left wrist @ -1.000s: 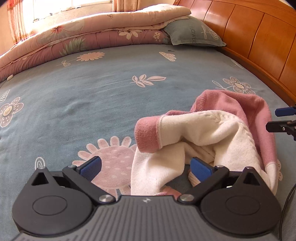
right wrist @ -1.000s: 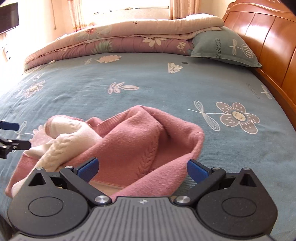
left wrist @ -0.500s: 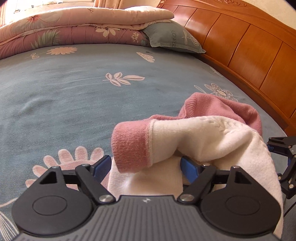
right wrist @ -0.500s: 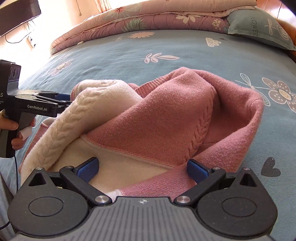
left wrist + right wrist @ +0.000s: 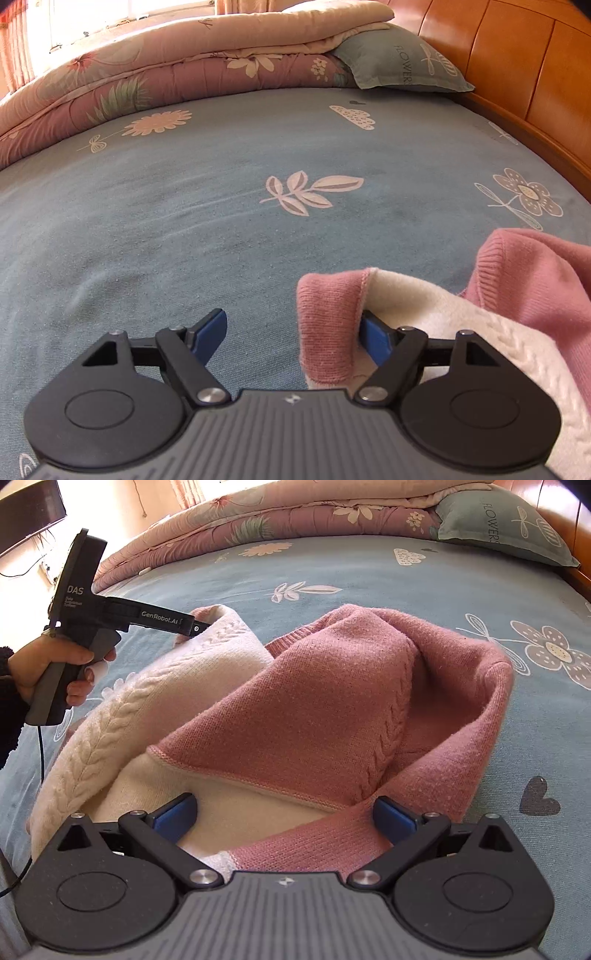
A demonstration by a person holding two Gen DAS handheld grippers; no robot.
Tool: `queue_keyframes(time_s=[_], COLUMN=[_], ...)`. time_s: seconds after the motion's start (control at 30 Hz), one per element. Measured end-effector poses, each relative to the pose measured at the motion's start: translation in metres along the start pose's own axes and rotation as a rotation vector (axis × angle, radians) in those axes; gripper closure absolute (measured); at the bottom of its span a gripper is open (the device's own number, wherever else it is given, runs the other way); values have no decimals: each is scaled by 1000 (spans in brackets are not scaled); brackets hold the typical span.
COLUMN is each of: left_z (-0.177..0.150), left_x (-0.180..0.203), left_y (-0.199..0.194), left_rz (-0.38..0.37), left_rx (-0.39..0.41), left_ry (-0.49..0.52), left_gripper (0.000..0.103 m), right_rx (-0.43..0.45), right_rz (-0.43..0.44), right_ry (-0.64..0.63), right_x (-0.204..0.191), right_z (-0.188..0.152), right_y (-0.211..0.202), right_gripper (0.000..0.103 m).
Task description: Fold clothes
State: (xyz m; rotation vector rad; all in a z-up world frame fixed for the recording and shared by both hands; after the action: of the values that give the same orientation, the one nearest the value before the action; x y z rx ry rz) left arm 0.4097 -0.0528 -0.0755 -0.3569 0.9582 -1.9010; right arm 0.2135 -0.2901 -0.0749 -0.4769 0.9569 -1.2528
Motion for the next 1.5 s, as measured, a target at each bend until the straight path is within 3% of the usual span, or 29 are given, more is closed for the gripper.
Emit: queue_keyframes(time_s=[0.2,0.43,0.63,0.83,1.03,1.3,1.5], left_z=[-15,-70,-97,-123,-126,-122,-115], left_x=[5,4,11,18,41,25,38], left_y=[-27,-69,-90,-111,-113,-124,-119], left_rz=[-48,-141,-182,-223,-116,-188,-111], left_rx=[21,-59,-78,-94,-132,-75,-100], left_ry=[6,-80,-135,-191,-123,-238,-175], left_gripper=[27,26,26,28,26,26,25], right_rx=[13,14,45,110,124,104,105], right_rz=[12,-3,-33,-7,-1,-2,-5], right_ry=[11,2,1,12,63,80,103], right_x=[6,3,-14,-24,-25,-26,-24], right_z=[-8,-8,-15,-32,-52,-67,-67], right_y=[7,4,-26,-70,-83,-84,-79], right_gripper=[0,0,0,0,0,0,0])
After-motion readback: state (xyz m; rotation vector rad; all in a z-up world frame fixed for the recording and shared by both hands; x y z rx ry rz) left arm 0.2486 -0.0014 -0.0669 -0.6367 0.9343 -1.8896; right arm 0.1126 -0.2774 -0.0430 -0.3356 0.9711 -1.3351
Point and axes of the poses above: each gripper's, at about its wrist camera, not at the fingertips, and y roughly the way its jaws point, x to its right, z to its top, the point moved 1 cm from there along y, roughly the way its jaws point, and after that the axes turned 14 degrees about y, right-handed, at the moved point
